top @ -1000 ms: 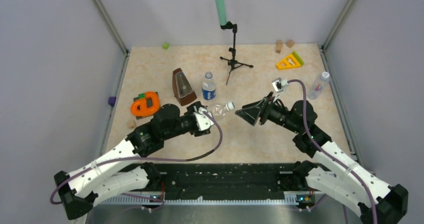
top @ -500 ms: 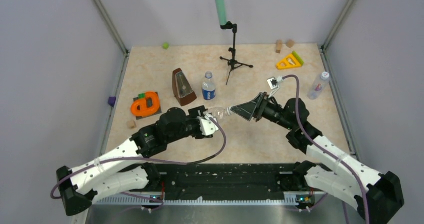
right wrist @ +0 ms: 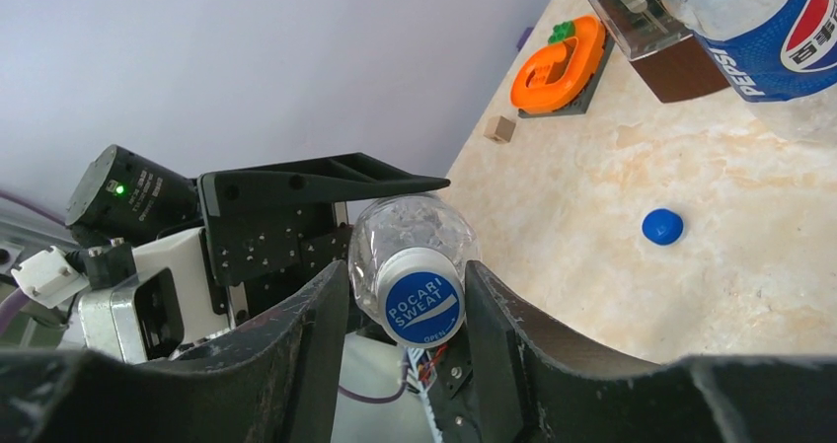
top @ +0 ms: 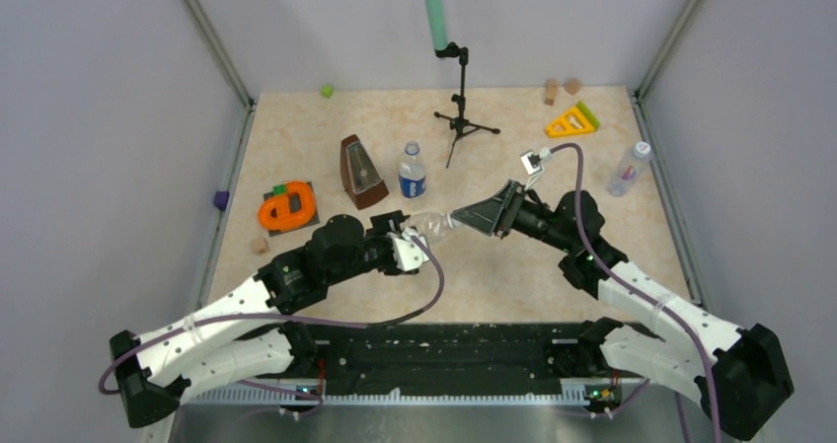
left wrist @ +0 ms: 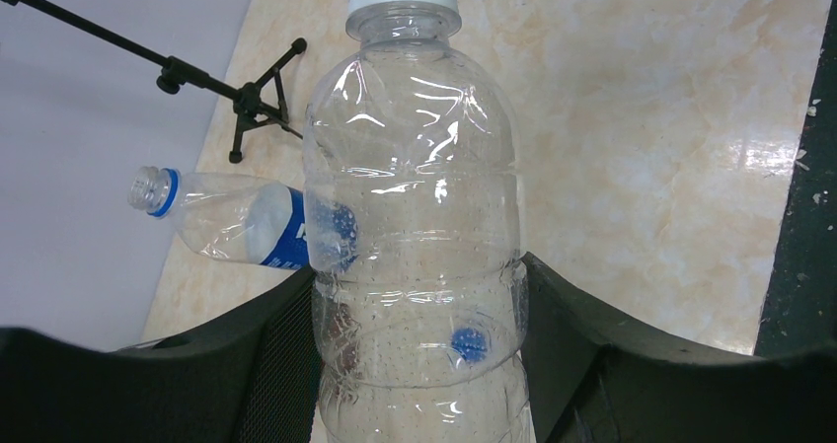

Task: Unscrew the bottle caps
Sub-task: Unscrew the bottle cap from the plastic bottle.

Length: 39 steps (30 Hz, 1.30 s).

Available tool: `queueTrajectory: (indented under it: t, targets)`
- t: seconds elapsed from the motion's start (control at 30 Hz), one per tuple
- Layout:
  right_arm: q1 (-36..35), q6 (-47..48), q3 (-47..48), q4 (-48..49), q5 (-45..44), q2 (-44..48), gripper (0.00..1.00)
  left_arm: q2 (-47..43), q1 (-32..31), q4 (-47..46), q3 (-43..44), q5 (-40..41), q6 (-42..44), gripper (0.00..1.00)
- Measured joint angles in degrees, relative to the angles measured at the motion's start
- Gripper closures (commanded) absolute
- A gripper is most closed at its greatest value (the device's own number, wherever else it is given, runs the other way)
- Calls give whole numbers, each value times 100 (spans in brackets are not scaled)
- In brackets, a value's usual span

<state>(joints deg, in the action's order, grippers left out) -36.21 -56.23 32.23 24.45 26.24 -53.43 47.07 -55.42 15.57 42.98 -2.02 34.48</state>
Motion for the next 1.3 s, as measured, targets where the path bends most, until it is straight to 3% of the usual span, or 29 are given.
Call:
queueTrajectory:
  t: [0.1, 0.37, 0.47, 0.9, 1.2, 1.27, 1.3]
  targets:
    - [2, 9, 0, -2, 33, -13, 60, 0, -9, -2, 0, 0, 0, 100]
    - [22, 98, 0, -57, 68, -59, 88, -7, -15, -2, 0, -2, -2, 100]
    - [26, 177, 0, -42, 111, -59, 93, -17, -15, 2, 0, -24, -7, 100]
    - [83, 1445, 0, 0, 994, 179, 93, -94, 81, 168, 22, -844, -925, 100]
    - [92, 2293, 0, 85, 1797, 479, 90, -144, 654, 293, 118, -2494, -1565, 100]
    - [85, 2483, 2, 44, 1917, 568, 81, -144, 800, 262, 118, -2903, -1714, 100]
    - [79, 2579, 2, 26, 1961, 614, 70, -142, 866, 245, 118, -3077, -1801, 100]
